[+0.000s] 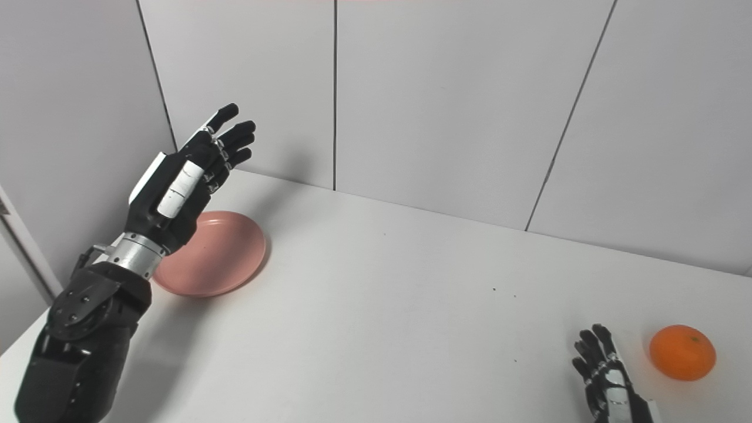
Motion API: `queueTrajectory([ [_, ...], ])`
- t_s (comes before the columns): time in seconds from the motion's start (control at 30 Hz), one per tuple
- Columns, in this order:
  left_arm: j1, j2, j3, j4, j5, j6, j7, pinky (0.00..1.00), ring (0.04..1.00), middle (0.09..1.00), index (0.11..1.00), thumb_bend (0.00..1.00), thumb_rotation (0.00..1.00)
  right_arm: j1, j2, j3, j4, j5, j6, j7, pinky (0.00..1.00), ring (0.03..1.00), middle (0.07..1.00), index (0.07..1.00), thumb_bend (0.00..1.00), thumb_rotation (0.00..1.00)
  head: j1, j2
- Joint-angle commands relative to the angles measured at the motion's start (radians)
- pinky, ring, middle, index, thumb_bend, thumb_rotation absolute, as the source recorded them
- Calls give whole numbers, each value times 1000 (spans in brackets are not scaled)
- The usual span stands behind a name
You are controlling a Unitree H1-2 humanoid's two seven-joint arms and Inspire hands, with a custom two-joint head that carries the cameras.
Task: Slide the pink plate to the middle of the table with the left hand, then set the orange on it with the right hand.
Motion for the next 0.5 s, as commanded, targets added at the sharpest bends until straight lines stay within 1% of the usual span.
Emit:
queueTrajectory([
  [0.0,-47,50,36,36,-15,-80,-27,941,930,890,940,1000,729,90,48,27,92,7,13,0,956,947,939,953,825,934,-1,1],
  [0.13,-78,92,69,150,-26,-129,-65,954,946,921,944,1000,749,90,46,27,89,4,15,1,958,947,937,954,828,935,2,5],
  [0.17,-84,101,74,174,-29,-140,-75,972,954,927,941,1000,752,91,45,27,89,3,16,1,956,947,937,953,835,935,3,5],
  [0.27,-107,139,100,286,-66,-169,-130,985,955,924,934,1000,758,92,44,26,88,5,17,1,958,943,936,952,830,938,5,7],
  [0.4,-129,159,126,381,-107,-189,-178,999,962,927,933,1000,748,94,42,23,85,11,26,0,960,942,934,952,832,935,7,10],
  [0.47,-136,168,136,423,-117,-206,-197,1000,978,948,944,1000,761,94,41,22,86,11,26,1,956,942,935,953,829,937,8,12],
])
